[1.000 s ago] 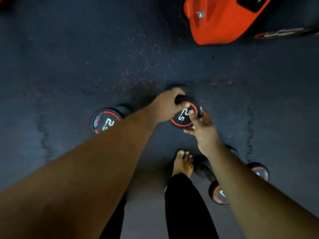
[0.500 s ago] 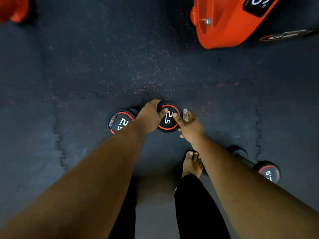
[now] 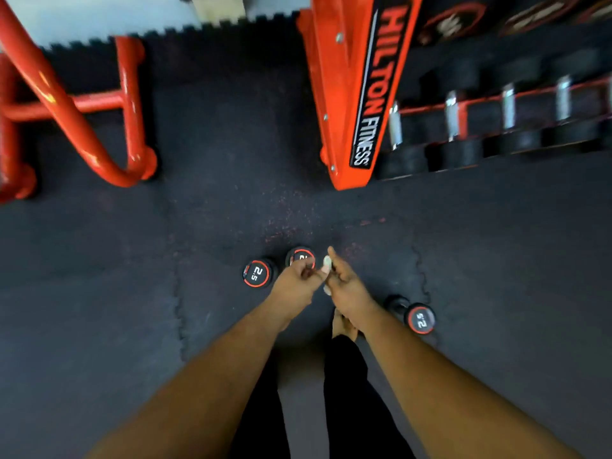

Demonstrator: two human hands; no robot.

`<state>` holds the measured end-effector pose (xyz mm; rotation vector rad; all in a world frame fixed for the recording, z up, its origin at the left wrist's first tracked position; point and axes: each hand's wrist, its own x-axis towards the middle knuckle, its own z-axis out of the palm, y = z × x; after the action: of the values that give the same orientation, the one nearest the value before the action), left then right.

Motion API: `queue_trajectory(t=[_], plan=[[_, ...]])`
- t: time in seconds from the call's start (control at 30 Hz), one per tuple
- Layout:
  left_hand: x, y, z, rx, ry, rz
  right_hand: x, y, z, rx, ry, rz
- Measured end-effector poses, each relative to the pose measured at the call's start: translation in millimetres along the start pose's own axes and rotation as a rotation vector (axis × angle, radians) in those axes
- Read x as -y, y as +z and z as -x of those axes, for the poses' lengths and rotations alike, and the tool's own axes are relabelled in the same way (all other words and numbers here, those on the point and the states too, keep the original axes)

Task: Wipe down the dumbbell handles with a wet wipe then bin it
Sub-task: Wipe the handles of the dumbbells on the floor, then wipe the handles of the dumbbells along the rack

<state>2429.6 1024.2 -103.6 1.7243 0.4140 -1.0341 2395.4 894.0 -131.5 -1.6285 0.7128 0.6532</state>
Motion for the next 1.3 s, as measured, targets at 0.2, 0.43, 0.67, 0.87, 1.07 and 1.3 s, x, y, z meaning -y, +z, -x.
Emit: queue_trajectory(t=[0.2, 0.43, 0.67, 0.87, 1.07, 1.3], plan=[[-81.0, 4.3, 163.3, -0.020, 0.158, 0.010, 97.5, -45.3, 181.7, 0.145, -0.226, 0.071], [-98.8, 30.1, 293.7, 0.051, 0.379, -0.061, 81.3, -81.6, 320.4, -0.147, -0.371, 0.057], [-111.9, 79.5, 374.9, 0.164, 0.518, -0.214, 75.0, -120.7, 427.6, -0.368, -0.398, -0.028], [-127.5, 152.6, 413.9, 0.137, 0.562, -0.172, 62.5, -177.8, 473.6, -0.473, -0.470, -0.072], [-142.6, 248.9, 431.7, 0.036, 0.580, -0.268, 20.4, -282.7, 505.3, -0.500, -0.492, -0.038], [-163.2, 361.5, 447.4, 0.101, 0.433, 0.098, -7.4, -388.4, 524.6, -0.430, -0.481, -0.051]])
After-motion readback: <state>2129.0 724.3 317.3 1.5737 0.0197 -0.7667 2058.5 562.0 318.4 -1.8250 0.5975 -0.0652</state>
